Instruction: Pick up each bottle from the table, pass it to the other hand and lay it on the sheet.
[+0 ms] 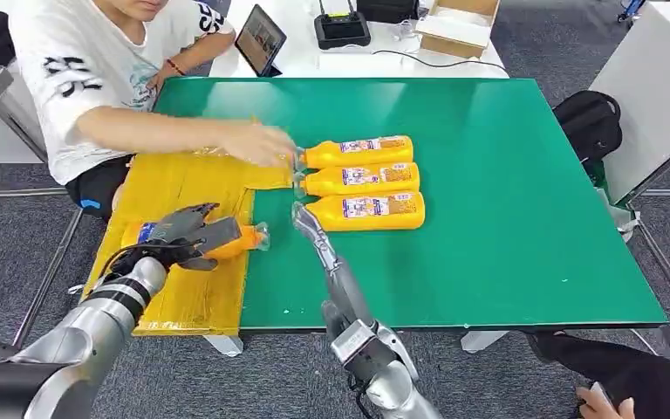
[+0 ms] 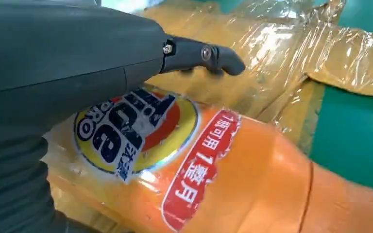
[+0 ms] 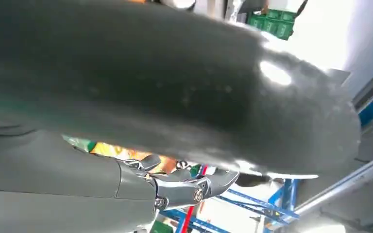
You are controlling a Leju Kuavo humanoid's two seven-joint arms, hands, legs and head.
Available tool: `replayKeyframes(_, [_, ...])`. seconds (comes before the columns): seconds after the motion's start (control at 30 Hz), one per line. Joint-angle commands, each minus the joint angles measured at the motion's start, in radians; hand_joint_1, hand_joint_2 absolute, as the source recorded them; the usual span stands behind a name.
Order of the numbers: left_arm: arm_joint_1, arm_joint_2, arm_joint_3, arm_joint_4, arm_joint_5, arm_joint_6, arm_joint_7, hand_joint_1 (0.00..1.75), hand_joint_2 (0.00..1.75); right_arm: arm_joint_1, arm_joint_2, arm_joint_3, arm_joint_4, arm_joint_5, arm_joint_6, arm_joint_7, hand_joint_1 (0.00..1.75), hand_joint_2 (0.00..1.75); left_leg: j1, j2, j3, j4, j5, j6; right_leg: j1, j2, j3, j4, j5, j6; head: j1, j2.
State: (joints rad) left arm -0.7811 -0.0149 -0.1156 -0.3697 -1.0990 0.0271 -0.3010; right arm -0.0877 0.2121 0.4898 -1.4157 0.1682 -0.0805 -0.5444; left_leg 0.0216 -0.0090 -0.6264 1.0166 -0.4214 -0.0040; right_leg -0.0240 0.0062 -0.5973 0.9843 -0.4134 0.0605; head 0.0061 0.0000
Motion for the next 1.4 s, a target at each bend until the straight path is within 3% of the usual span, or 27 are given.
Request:
replayKeyframes(0.03, [-0.037,-0.020,0.074,0.070,0.045,-0.059,-0.030,0.00,0.00,-0.036,-0.005,-0.003,0.094,-0.012,0.008,0.012,0.00,0.00,0.000,0.001,0.004,-0.001,-0.001,0.001,0.001,0.000,0.004,-0.001,-0.001,-0.003,0.000,0.000])
replayKeyframes(0.23, [-0.042,-0.033,0.194,0.061,0.243,-0.313,-0.153,0.00,0.00,-0.062,-0.006,-0.008,0.154,-0.029,0.017,0.017,0.00,0.00,0.000,0.001,0.003,-0.001,-0.001,0.001,0.001,0.000,0.003,-0.001,0.000,-0.002,0.000,0.000])
replayKeyframes(0.43, [-0.037,-0.055,0.294,0.009,0.426,-0.385,-0.214,0.00,0.00,-0.067,0.003,-0.019,0.181,-0.037,0.021,0.015,0.00,0.00,0.000,0.001,0.003,-0.001,0.000,0.001,0.001,0.000,0.003,-0.001,0.000,-0.002,0.000,0.000])
replayKeyframes(0.57, [-0.015,-0.108,0.356,-0.080,0.558,-0.256,-0.219,0.00,0.00,-0.049,0.006,-0.024,0.161,-0.030,0.019,0.021,0.00,0.00,0.001,-0.001,0.003,0.000,-0.001,0.001,0.001,-0.001,0.004,-0.001,-0.001,-0.002,0.000,0.000])
replayKeyframes(0.63, [0.023,-0.153,0.398,-0.183,0.640,-0.039,-0.282,0.00,0.00,-0.042,0.001,-0.015,0.149,-0.002,0.011,0.041,0.00,0.00,0.001,-0.001,0.004,0.000,-0.001,0.002,0.001,-0.002,0.005,-0.001,-0.002,-0.003,0.000,0.000])
replayKeyframes(0.7, [0.043,-0.171,0.420,-0.234,0.671,0.036,-0.310,0.00,0.00,-0.046,-0.011,0.002,0.150,0.030,0.001,0.052,0.00,0.00,0.000,-0.002,0.003,0.000,-0.001,0.001,0.001,-0.003,0.004,-0.001,-0.002,-0.002,0.000,0.000])
replayKeyframes(0.73, [0.066,-0.176,0.409,-0.280,0.707,0.088,-0.326,0.00,1.75,-0.052,-0.022,0.011,0.154,0.060,-0.009,0.070,0.00,0.00,0.000,-0.001,0.005,-0.001,-0.002,0.002,0.001,-0.002,0.006,-0.002,-0.002,-0.003,0.000,0.000])
replayKeyframes(0.77, [0.081,-0.173,0.393,-0.303,0.716,0.105,-0.325,0.00,1.75,-0.056,-0.027,0.010,0.157,0.071,-0.011,0.075,0.00,1.75,0.000,0.000,0.003,0.000,-0.001,0.001,0.001,-0.001,0.003,-0.001,-0.001,-0.002,0.000,0.000])
replayKeyframes(0.83, [0.142,-0.179,0.371,-0.397,0.771,0.222,-0.376,0.00,1.75,-0.079,-0.059,0.012,0.160,0.161,-0.054,0.121,0.00,1.75,0.000,0.001,0.004,-0.001,-0.001,0.001,0.001,0.000,0.004,-0.002,-0.001,-0.002,0.000,0.000])
replayKeyframes(0.97, [0.160,-0.176,0.359,-0.417,0.781,0.223,-0.373,0.00,1.75,-0.086,-0.067,-0.002,0.157,0.160,-0.044,0.126,0.00,1.75,0.000,0.002,0.003,-0.001,-0.001,0.001,0.001,0.001,0.003,-0.002,0.000,-0.002,0.000,0.000])
replayKeyframes(1.03, [0.244,-0.171,0.274,-0.562,0.794,0.365,-0.397,0.00,1.75,-0.096,-0.096,-0.016,0.137,0.231,-0.089,0.169,0.00,1.75,0.000,0.000,0.003,-0.001,-0.001,0.001,0.001,-0.001,0.003,-0.002,-0.001,-0.002,0.000,0.000])
replayKeyframes(1.1, [0.344,-0.175,0.210,-0.712,0.848,0.399,-0.397,0.00,1.75,-0.111,-0.142,-0.047,0.105,0.287,-0.118,0.209,0.00,1.75,0.000,0.001,0.006,0.000,-0.002,0.002,0.001,0.000,0.006,-0.002,-0.001,-0.003,0.000,0.000])
replayKeyframes(1.4, [0.534,-0.233,0.161,-0.860,0.989,0.301,-0.397,0.00,1.75,-0.090,-0.307,-0.168,0.039,0.384,-0.034,0.344,0.00,1.75,-0.001,-0.002,0.003,-0.001,-0.001,0.002,-0.001,-0.002,0.004,-0.003,-0.001,-0.001,0.000,0.000])
